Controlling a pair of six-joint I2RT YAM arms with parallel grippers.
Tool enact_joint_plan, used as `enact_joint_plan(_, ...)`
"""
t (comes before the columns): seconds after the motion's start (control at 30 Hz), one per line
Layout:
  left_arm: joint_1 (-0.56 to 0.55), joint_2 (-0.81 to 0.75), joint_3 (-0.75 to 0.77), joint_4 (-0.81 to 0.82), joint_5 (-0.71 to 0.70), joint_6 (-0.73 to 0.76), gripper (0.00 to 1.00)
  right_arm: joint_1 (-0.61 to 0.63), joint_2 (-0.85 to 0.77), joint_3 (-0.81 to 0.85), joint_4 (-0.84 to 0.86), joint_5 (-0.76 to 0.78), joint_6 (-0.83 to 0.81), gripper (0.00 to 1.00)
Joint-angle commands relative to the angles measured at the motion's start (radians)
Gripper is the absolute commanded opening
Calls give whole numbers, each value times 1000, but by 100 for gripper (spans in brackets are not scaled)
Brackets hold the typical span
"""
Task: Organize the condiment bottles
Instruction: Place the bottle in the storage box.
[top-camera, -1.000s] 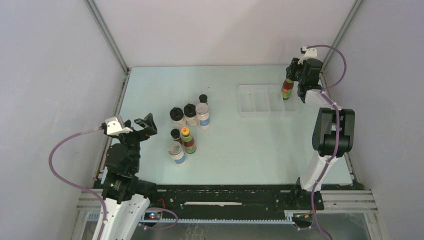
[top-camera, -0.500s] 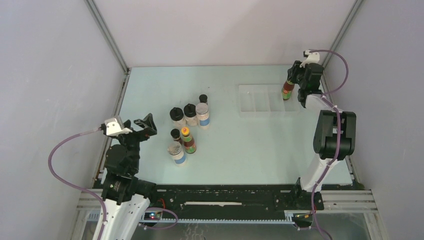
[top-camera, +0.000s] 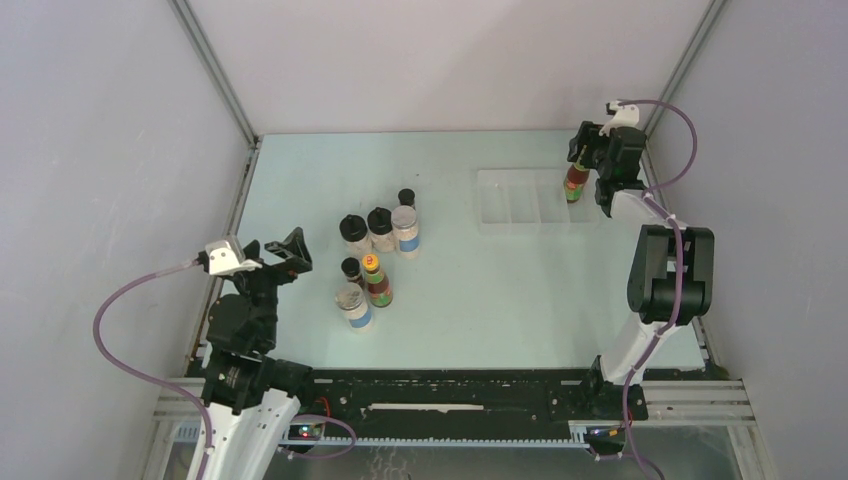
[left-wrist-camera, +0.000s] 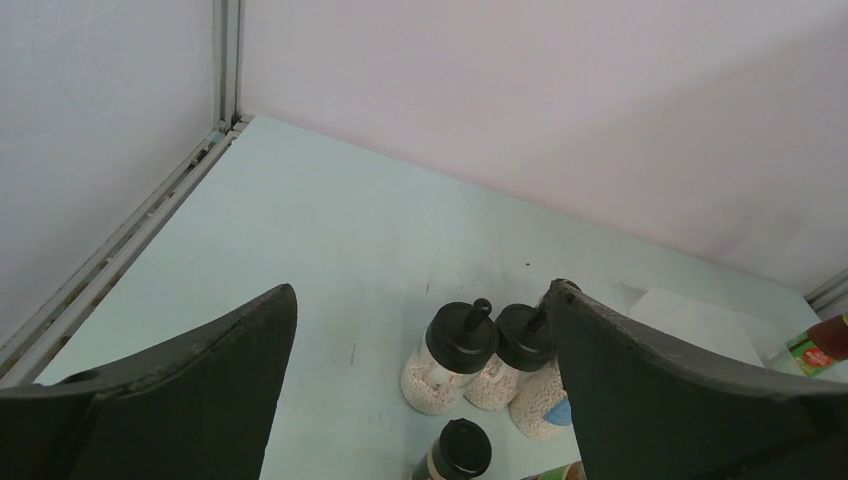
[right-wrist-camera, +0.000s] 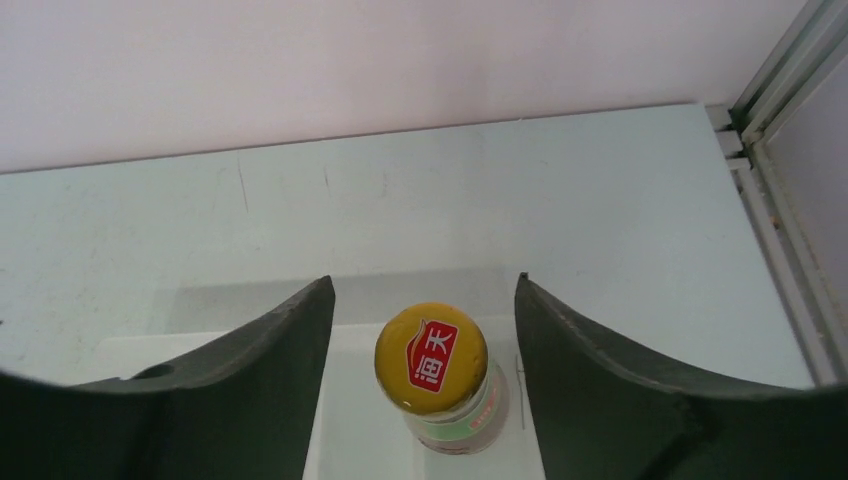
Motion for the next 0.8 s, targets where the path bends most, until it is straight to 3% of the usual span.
enact_joint_plan(0.0,7,-10,-20,14,22,9,100,8,-61,1,21,6,7,82)
enact_joint_plan(0.13,7,-10,-21,16,22,9,100,8,-60,1,19,4,7,92)
enact_joint_plan(0.57,7,-18,-22,21,25,8,100,29,-181,2,23,26,-8,93)
enact_joint_plan(0.77,8,-27,-20,22,29,4,100,146,-296,1,-63,25,-24,93)
